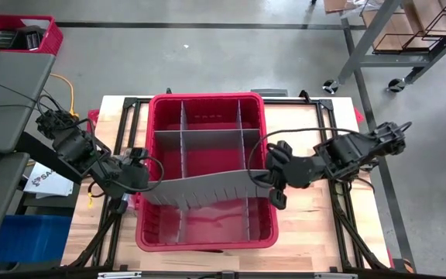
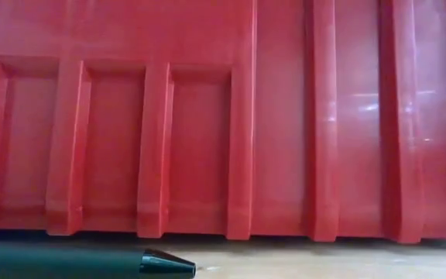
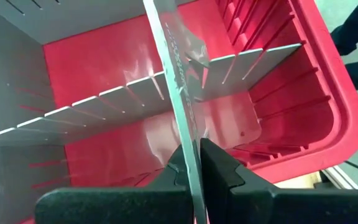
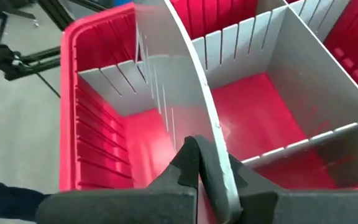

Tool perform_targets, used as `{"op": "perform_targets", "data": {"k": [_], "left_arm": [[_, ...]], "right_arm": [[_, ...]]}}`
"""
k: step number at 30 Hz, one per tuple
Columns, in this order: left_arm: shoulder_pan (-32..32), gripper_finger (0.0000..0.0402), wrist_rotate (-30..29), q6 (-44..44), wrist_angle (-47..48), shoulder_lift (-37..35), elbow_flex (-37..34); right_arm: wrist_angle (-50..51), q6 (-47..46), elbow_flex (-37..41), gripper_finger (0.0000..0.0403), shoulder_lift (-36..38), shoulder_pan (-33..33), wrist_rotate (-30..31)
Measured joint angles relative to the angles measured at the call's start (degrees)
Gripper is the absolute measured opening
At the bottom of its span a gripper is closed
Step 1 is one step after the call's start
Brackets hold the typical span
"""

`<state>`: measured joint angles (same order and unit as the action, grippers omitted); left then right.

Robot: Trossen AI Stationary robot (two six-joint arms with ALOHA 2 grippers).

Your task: Sort Items/Unsort Items

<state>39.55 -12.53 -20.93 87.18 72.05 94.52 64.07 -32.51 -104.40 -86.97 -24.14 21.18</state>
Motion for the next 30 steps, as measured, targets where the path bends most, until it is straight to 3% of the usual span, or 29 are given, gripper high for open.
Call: {"op": "perform_targets", "data": {"k": [11, 21, 30], "left_arm": [[0.02, 0.0, -0.63, -0.46, 0.84, 0.0, -0.09], [-0.17, 0.0, -5.17, -0.87, 0.65, 0.0, -0.11], [-0.15, 0.0, -7.76, 2.18, -2.88, -0.33, -0.13]], "right_arm": [[2.88, -4.47, 0.06, 0.0, -2.26, -0.78, 3.63], [5.55, -6.03, 0.14, 0.0, -2.76, -4.09, 10.0], [7.24, -5.53, 0.24, 0.0, -2.77, -6.01, 9.83]]}}
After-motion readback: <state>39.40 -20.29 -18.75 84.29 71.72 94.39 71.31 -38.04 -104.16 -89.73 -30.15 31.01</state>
